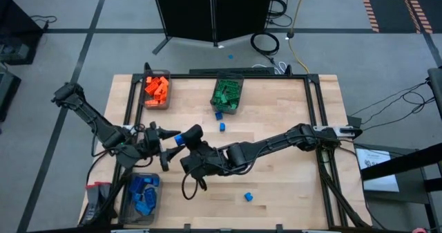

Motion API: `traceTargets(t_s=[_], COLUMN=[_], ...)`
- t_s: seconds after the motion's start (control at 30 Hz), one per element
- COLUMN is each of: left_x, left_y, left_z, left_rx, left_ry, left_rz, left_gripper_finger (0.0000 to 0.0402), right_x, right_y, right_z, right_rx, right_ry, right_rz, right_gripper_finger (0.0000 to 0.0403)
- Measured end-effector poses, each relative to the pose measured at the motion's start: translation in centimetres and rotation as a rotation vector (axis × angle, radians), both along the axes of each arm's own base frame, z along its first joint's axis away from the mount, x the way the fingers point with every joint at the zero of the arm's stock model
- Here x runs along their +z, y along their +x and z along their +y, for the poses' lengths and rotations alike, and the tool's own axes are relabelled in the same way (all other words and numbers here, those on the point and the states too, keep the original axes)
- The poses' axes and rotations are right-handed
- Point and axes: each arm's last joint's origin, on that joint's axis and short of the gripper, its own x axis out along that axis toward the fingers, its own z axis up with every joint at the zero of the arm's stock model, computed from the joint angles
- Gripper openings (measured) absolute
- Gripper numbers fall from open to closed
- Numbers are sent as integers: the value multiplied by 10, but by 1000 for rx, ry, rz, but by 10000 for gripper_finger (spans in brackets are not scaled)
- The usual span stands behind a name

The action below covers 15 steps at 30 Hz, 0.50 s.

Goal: Sort blocks
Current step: Put the blue game piece into the bottom left black transparent bin

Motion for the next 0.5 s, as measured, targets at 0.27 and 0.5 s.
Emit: traceTargets(t_s=[0.27, 0.5], left_x=[7, 15], left_y=[5, 7], left_z=[2, 1], left_rx=[-32, -75], left_ry=[28, 14], left_rz=[-32, -90], left_gripper_finger=[279, 256], right_x=[-1, -3], right_y=[-2, -1], right_z=[0, 0], right_rx=[-12, -2], right_ry=[21, 31], right_rz=[4, 9], right_gripper_finger=[119, 119])
